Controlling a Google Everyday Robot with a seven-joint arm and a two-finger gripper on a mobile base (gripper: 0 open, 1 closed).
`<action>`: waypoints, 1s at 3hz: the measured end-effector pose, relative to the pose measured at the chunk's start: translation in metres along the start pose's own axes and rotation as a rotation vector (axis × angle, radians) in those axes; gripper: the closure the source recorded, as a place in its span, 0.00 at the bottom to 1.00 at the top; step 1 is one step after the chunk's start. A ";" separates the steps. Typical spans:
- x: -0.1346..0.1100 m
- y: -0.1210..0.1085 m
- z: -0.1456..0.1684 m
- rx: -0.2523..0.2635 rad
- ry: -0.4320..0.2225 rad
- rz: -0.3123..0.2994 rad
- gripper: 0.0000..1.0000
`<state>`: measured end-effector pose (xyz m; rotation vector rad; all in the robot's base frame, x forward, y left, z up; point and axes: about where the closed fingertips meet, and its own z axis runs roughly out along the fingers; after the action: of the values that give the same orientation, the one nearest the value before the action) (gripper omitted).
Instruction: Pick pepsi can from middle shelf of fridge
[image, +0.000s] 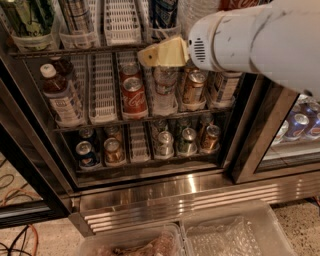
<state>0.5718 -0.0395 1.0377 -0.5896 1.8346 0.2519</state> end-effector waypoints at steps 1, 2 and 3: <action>-0.004 0.009 0.010 0.011 -0.066 -0.002 0.00; -0.005 0.011 0.014 0.034 -0.129 -0.003 0.00; -0.006 0.001 0.010 0.067 -0.192 0.009 0.00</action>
Offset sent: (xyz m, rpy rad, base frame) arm 0.0202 0.0387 -0.0105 0.0889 -0.1906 -0.0473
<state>0.5804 -0.0327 1.0394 -0.4931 1.6539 0.2433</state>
